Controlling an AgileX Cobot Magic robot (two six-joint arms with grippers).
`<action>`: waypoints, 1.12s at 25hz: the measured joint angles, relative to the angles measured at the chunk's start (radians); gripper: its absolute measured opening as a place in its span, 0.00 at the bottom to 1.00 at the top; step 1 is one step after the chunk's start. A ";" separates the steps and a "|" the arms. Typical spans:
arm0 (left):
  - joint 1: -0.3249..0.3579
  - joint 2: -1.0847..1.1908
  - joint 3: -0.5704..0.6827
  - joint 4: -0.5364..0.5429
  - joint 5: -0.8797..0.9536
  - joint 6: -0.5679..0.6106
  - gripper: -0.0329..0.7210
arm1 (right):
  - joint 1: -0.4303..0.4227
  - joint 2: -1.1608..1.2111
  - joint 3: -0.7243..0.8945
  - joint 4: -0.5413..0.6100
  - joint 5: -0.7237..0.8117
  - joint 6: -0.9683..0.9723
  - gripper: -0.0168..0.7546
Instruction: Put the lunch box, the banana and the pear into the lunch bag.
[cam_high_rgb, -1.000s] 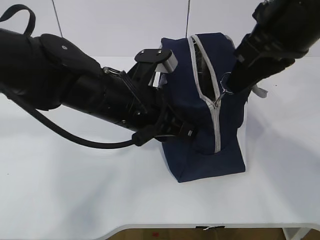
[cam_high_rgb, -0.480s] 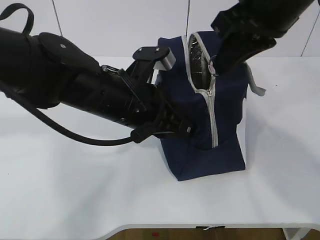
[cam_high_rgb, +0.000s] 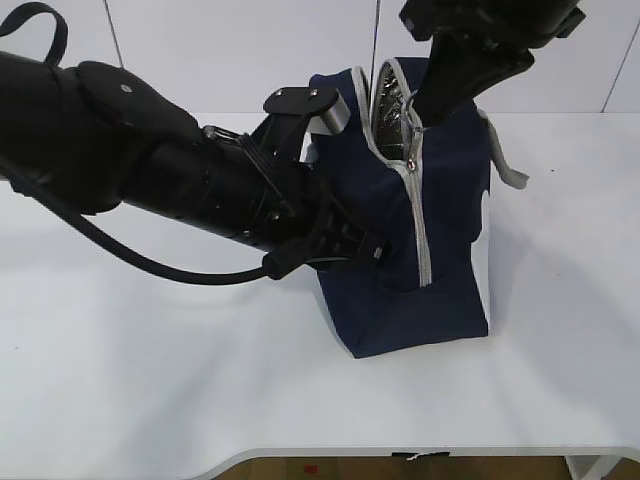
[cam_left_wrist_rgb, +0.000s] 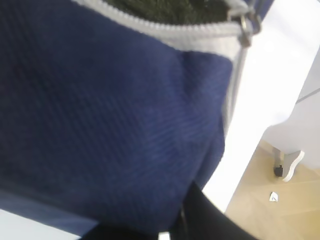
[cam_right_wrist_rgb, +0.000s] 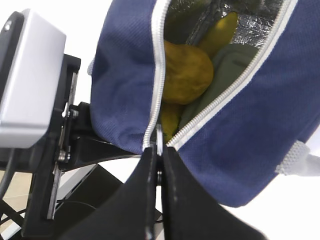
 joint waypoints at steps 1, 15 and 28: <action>0.000 0.000 0.000 0.000 0.000 0.000 0.03 | 0.000 0.000 0.000 0.000 0.000 0.000 0.03; 0.000 0.000 0.006 0.014 -0.006 0.000 0.03 | 0.004 0.023 -0.064 -0.051 0.018 0.081 0.03; 0.000 0.000 0.014 0.025 -0.002 0.000 0.03 | -0.005 0.148 -0.274 -0.063 0.016 0.161 0.03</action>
